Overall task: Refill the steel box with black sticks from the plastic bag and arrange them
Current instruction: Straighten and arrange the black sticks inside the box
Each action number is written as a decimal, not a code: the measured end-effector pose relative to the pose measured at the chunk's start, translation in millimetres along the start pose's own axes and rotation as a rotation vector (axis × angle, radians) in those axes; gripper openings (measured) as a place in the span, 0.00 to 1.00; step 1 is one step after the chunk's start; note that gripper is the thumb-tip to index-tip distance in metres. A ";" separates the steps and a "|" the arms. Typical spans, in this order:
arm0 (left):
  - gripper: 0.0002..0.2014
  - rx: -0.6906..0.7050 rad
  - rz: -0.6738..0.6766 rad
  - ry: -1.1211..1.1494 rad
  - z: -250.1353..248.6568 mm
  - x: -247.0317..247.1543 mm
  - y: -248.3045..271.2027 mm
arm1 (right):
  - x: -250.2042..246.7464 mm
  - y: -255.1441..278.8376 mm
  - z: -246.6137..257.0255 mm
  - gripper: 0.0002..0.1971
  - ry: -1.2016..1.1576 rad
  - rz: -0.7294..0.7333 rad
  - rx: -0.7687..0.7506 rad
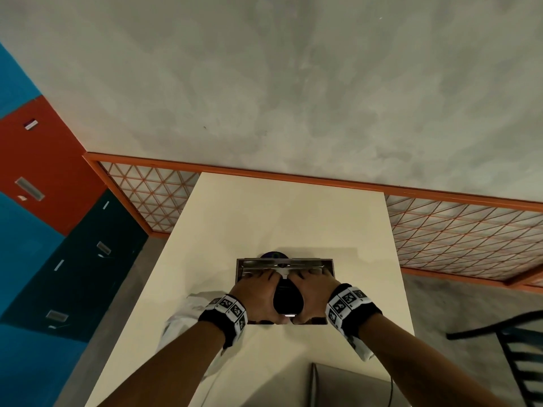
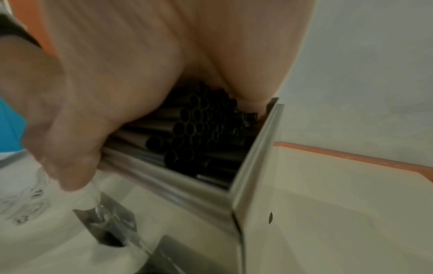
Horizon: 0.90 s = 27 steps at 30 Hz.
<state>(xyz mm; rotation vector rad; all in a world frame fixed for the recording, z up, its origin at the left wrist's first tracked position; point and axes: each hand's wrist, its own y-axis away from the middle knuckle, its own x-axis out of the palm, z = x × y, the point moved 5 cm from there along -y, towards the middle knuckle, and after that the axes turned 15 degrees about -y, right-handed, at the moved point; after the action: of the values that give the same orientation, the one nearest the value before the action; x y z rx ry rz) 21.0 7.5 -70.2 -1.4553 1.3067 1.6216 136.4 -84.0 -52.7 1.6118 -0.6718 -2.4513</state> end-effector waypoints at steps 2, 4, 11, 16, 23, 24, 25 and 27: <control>0.43 0.005 0.011 0.013 -2.1 3.0 2.1 | 4.1 0.8 1.3 0.48 -0.007 0.035 0.017; 0.43 0.015 -0.008 0.010 -4.2 6.1 4.1 | 8.0 2.3 2.8 0.47 -0.025 0.067 0.035; 0.39 0.038 -0.177 -0.097 -9.3 18.1 17.2 | 24.5 10.6 10.7 0.45 0.005 -0.002 0.030; 0.36 0.048 -0.219 -0.137 -15.2 17.9 24.6 | 29.3 24.9 19.8 0.38 0.068 -0.117 0.040; 0.33 0.048 -0.260 -0.141 -17.7 18.7 27.2 | 31.5 29.6 33.6 0.30 0.133 -0.124 0.149; 0.33 0.048 -0.248 -0.140 -17.3 18.3 26.8 | 31.5 28.2 33.5 0.31 0.119 -0.118 0.149; 0.34 0.047 -0.219 -0.138 -17.0 17.2 26.1 | 30.9 26.9 32.2 0.32 0.101 -0.109 0.142; 0.36 0.038 -0.134 -0.129 -16.4 15.9 23.8 | 28.2 24.3 26.9 0.36 0.061 -0.085 0.113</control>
<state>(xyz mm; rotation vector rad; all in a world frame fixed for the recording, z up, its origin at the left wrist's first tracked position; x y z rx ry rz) 2.2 -18.5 -77.5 -1.3614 1.1371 1.5670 97.2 -107.6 -57.0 1.7843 -0.7612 -2.4510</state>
